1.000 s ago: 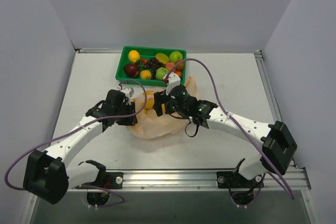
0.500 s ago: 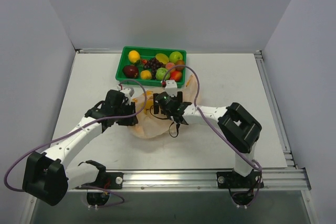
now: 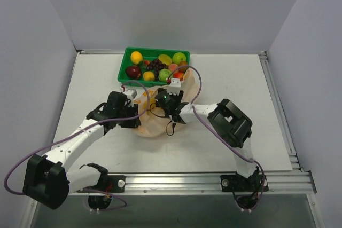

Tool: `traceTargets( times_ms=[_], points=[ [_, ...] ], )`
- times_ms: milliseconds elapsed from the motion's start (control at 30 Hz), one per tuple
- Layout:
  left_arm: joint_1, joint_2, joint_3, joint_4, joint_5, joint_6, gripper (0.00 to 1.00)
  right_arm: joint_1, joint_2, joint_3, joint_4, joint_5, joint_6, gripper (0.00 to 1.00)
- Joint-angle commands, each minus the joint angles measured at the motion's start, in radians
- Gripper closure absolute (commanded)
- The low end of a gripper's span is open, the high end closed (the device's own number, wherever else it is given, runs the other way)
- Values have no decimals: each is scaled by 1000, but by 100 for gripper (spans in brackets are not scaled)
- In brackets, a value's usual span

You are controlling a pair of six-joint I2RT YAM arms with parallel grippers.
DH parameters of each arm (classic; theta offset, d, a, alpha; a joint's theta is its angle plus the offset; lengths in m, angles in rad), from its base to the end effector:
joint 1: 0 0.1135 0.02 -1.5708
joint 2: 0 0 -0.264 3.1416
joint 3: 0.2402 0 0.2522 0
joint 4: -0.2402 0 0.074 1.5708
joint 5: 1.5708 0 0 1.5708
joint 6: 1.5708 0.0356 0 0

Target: Untie the knot of the plastic bag and take out the fruit

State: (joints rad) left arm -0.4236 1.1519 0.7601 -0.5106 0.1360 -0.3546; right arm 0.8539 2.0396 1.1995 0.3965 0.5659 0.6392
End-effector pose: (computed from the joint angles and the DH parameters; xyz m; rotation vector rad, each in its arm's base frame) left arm 0.2074 -0.0988 0.2308 0.1470 2.5255 -0.4925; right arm 0.3044 0.3202 0.1620 0.1460 1.9591 0.4169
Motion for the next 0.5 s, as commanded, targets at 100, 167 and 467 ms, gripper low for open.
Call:
traceTargets(
  times_ms=[100, 167, 467],
  points=[
    [2, -11, 15, 40, 11, 6, 57, -41, 16, 23, 53, 39, 31, 52],
    [2, -9, 13, 38, 4, 5, 57, -46, -12, -14, 65, 10, 31, 69],
    [5, -21, 19, 23, -67, 11, 57, -23, -273, -178, 4, -331, -85, 91]
  ],
)
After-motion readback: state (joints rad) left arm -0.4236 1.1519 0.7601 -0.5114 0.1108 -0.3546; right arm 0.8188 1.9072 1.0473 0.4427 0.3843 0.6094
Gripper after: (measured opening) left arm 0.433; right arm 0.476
